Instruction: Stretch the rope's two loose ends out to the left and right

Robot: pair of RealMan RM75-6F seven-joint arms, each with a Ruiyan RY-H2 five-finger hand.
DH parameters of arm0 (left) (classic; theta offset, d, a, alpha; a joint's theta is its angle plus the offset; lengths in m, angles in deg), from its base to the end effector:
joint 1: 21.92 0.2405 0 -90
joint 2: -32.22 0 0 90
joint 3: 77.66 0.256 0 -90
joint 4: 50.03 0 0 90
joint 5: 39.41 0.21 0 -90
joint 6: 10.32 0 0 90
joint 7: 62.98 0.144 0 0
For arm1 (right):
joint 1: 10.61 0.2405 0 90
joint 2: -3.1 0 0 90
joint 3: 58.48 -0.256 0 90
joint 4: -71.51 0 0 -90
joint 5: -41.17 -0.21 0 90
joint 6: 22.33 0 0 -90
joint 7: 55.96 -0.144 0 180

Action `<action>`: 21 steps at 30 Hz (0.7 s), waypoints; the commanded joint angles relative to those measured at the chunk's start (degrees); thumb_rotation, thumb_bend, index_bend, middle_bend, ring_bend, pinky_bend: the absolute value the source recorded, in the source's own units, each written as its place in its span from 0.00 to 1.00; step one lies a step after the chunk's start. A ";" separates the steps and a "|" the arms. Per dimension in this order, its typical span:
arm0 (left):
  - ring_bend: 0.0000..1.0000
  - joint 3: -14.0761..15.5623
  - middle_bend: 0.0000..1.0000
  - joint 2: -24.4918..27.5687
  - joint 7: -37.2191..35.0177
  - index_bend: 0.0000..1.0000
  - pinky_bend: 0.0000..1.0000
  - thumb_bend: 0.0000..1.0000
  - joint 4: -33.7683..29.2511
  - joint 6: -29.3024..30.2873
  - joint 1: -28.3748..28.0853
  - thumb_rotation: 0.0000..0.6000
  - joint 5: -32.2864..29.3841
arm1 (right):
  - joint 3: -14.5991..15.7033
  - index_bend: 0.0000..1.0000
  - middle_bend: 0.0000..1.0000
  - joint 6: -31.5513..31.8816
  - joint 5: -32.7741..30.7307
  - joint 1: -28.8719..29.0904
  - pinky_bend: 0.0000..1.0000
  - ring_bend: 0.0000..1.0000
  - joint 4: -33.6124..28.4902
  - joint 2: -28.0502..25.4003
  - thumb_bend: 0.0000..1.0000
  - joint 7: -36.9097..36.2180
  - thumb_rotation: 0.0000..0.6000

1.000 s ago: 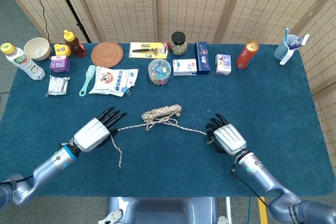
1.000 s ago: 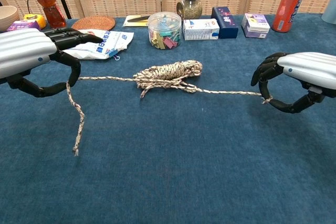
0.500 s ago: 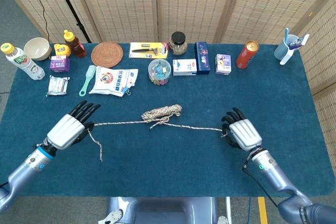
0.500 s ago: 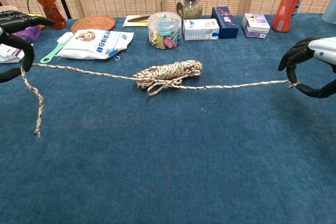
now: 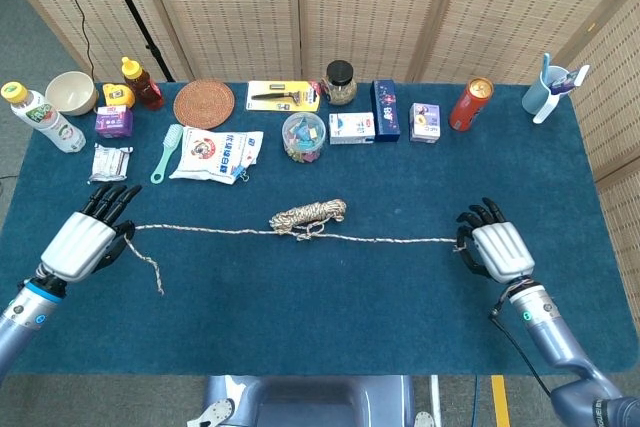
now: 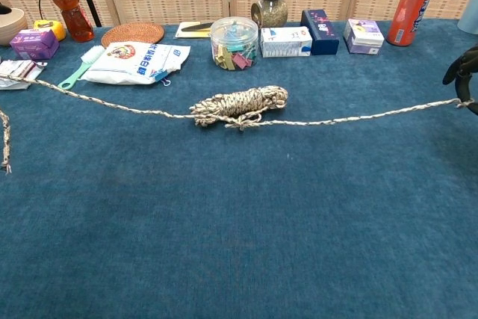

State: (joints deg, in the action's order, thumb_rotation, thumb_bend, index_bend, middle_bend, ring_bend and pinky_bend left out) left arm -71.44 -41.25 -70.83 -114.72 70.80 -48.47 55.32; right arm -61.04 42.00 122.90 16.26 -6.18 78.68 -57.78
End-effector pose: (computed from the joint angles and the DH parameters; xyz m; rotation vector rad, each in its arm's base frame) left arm -0.3013 0.2821 0.1190 -1.8723 -0.5516 -0.9237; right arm -0.2807 -0.2992 0.0752 1.7309 -0.9199 0.8664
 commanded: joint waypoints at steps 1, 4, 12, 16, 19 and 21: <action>0.00 -0.34 0.00 0.38 -0.39 0.65 0.00 0.46 0.41 0.27 0.67 1.00 -0.54 | -0.03 0.64 0.28 0.18 -0.23 -0.38 0.00 0.15 0.22 -0.38 0.54 -0.09 1.00; 0.00 -0.75 0.00 0.96 -0.90 0.65 0.00 0.46 1.07 0.58 1.76 1.00 -1.49 | -0.04 0.64 0.28 0.41 -0.46 -0.88 0.00 0.15 0.30 -0.92 0.54 -0.15 1.00; 0.00 -1.88 0.00 2.58 -2.67 0.65 0.00 0.46 2.97 1.68 5.09 1.00 -3.76 | -0.46 0.64 0.28 1.75 -1.12 -2.57 0.00 0.15 0.36 -2.37 0.54 -0.73 1.00; 0.00 -2.49 0.00 2.86 -3.09 0.65 0.00 0.46 2.72 2.25 5.96 1.00 -3.89 | -0.40 0.64 0.28 2.14 -0.38 -2.88 0.00 0.15 -0.61 -2.74 0.54 -1.17 1.00; 0.00 -2.67 0.00 2.91 -2.99 0.65 0.00 0.46 2.22 2.46 6.09 1.00 -3.52 | -0.37 0.64 0.28 2.35 0.40 -2.81 0.00 0.15 -1.59 -2.92 0.54 -1.49 1.00; 0.00 -2.81 0.00 2.86 -2.72 0.65 0.00 0.46 1.67 2.41 5.99 1.00 -3.08 | -0.35 0.64 0.28 2.54 1.21 -2.66 0.00 0.15 -2.65 -3.02 0.54 -1.87 1.00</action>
State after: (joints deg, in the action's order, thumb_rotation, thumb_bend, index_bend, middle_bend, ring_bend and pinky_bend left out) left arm -74.19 -38.37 -73.65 -112.94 73.22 -42.45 52.13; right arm -61.41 44.40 123.73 13.51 -8.38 75.74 -59.40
